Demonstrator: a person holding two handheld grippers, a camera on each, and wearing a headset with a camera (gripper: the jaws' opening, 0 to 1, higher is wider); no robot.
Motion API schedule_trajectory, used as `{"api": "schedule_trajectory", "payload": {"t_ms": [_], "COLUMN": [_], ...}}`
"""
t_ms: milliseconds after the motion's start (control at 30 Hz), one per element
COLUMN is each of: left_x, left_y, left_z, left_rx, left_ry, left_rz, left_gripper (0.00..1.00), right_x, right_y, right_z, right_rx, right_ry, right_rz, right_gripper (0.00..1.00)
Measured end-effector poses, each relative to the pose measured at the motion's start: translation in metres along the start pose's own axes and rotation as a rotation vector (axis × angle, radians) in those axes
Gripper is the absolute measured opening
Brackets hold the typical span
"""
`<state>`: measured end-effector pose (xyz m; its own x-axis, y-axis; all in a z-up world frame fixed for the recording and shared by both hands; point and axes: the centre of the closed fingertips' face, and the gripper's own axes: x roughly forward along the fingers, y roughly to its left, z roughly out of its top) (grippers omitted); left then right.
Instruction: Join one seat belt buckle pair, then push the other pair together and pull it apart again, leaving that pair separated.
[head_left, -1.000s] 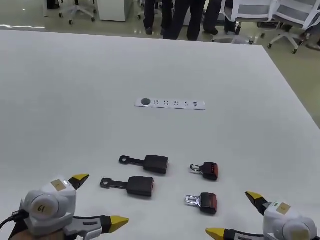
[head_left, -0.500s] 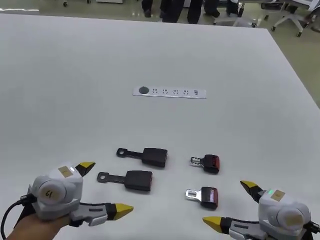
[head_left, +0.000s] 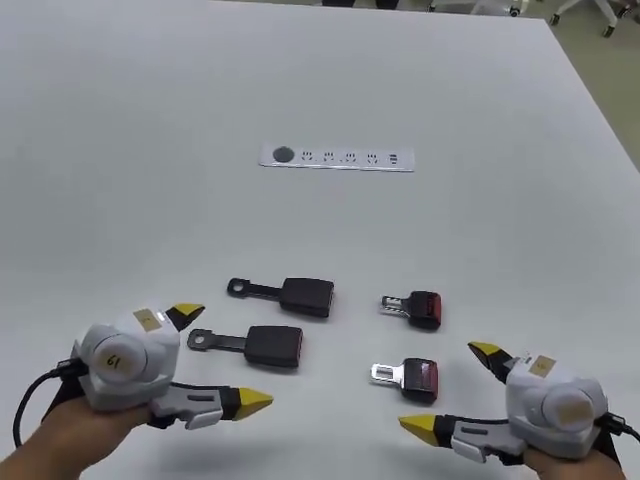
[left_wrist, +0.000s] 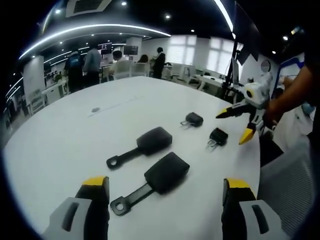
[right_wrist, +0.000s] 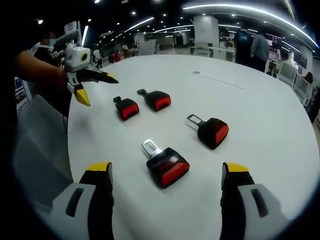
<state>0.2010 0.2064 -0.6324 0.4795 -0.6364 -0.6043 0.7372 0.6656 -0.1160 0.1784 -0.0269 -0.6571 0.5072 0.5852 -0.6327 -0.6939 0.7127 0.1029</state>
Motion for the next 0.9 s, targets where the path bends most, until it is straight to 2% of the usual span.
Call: {"api": "schedule_trajectory", "payload": {"t_ms": [167,467,633,767,900], "left_x": [0.007,0.024,0.031,0.038,0.043], "left_y": [0.002,0.002,0.002,-0.001,-0.005], "left_z": [-0.002,-0.003,0.002,-0.002,-0.001], "left_rx": [0.018,0.059,0.084,0.143,0.189], "left_ry": [0.016,0.048,0.058,0.099,0.123], "left_rz": [-0.018,-0.066,-0.098,-0.134,-0.159], "left_gripper": [0.95,0.91,0.88,0.86,0.82], "right_x": [0.007,0.016,0.02,0.024,0.026], "right_y": [-0.003,0.001,-0.001,0.0,0.002], "right_z": [-0.004,-0.007,-0.009,-0.014,-0.019], "right_rx": [-0.013,-0.029,-0.055,-0.095,-0.123], "right_ry": [0.016,0.05,0.067,0.099,0.128], "right_rz": [0.022,0.073,0.101,0.139,0.174], "right_gripper": [0.89,0.85,0.84,0.82,0.76]}}
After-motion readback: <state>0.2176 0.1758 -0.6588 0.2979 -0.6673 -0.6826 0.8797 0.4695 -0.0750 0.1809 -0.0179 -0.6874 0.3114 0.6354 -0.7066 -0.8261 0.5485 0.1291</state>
